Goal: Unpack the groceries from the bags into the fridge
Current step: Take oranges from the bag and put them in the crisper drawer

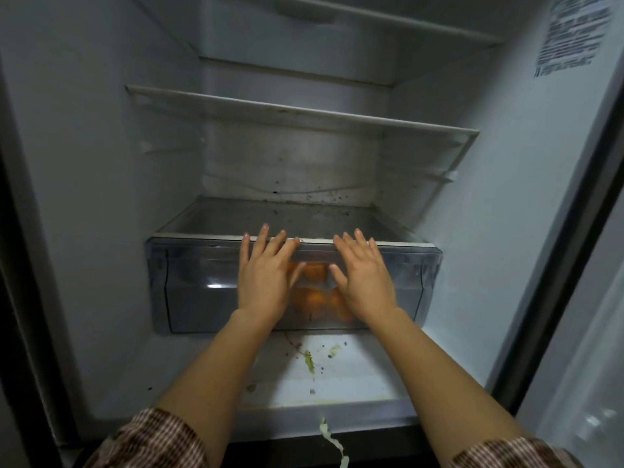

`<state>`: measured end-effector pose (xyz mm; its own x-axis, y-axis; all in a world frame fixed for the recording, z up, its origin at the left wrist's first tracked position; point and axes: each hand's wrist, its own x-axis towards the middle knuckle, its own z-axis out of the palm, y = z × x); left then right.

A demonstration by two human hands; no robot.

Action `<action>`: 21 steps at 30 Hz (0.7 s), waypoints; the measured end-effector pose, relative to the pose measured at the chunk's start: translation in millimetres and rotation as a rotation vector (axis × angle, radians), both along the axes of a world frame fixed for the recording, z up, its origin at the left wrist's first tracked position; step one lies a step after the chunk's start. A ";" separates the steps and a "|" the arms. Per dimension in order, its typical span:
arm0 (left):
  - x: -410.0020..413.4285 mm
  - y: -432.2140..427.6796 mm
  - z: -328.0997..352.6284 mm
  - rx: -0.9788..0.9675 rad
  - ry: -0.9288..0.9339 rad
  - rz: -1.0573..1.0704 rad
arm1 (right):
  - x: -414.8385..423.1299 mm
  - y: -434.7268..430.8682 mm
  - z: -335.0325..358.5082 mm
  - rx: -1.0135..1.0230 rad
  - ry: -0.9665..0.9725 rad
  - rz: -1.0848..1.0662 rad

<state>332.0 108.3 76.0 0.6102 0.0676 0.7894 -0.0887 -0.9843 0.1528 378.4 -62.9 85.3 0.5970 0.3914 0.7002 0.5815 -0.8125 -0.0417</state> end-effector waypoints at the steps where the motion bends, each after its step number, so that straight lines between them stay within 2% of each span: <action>1: 0.3 0.1 -2.6 0.004 -0.003 0.005 | -0.6 0.4 -1.0 -0.001 0.002 -0.008; 6: -9.2 -3.2 -16.2 -0.005 0.044 -0.003 | -14.9 -0.5 0.3 -0.043 0.127 -0.061; 10: -34.1 -16.5 -19.7 -0.118 0.160 -0.024 | -53.0 -8.9 -7.9 -0.026 0.200 -0.087; 14: -81.6 -22.6 -30.3 -0.109 0.200 -0.085 | -94.1 -22.3 -23.3 -0.026 0.236 -0.092; 21: -201.3 -25.5 -36.8 -0.180 0.341 0.025 | -193.4 -30.8 -28.8 -0.059 0.275 -0.056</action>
<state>130.7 82.7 39.2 0.8319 0.2048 0.5158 0.0208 -0.9403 0.3398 185.0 -93.7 56.4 0.7832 0.3881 0.4858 0.5094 -0.8485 -0.1434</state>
